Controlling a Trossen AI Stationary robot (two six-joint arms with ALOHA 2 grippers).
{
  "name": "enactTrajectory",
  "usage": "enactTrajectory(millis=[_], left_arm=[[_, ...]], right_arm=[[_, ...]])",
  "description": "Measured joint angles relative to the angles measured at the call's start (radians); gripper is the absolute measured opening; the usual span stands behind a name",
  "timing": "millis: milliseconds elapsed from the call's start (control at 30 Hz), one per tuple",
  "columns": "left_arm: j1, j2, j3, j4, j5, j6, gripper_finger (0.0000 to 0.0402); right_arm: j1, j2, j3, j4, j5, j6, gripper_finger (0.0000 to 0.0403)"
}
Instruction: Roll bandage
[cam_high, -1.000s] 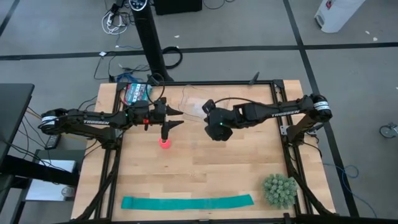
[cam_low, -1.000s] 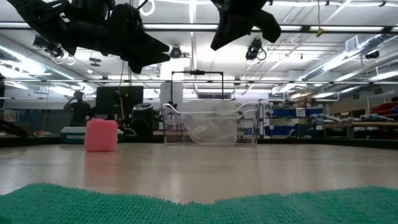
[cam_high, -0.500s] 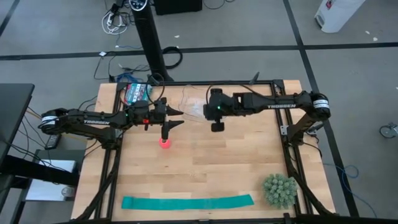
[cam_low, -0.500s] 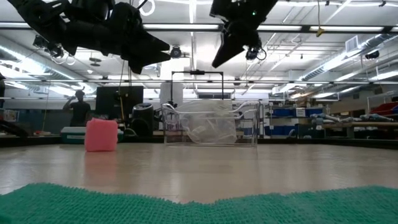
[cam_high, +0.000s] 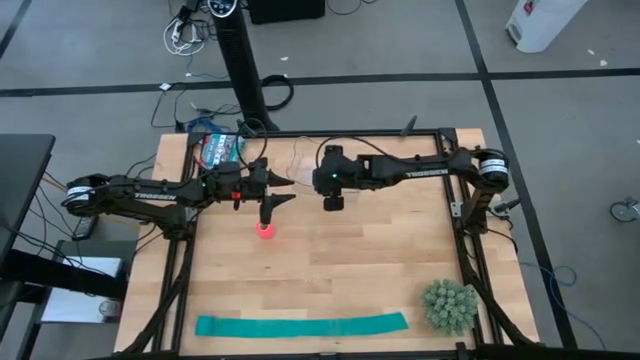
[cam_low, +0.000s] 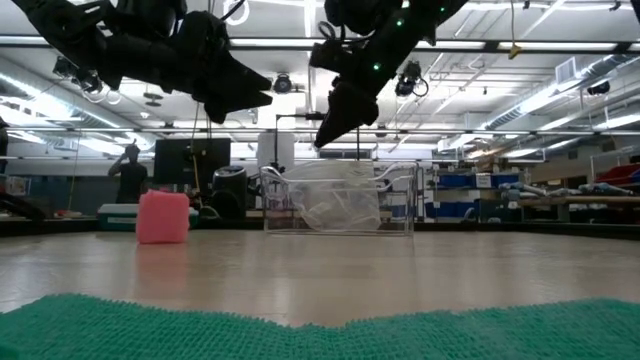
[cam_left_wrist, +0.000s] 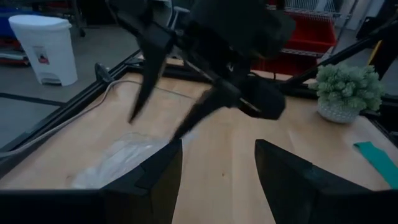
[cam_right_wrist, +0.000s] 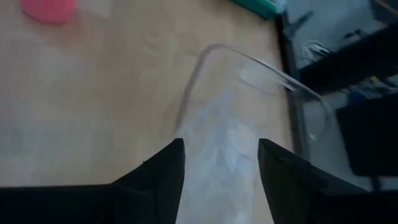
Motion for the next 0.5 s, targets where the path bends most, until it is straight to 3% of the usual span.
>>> enactTrajectory(millis=[500], left_arm=[[0.0, 0.0, 0.0, -0.004, -0.034, 0.029, 0.0209]], right_arm=[[-0.051, 0.06, -0.002, 0.021, -0.033, 0.001, 0.0181]])
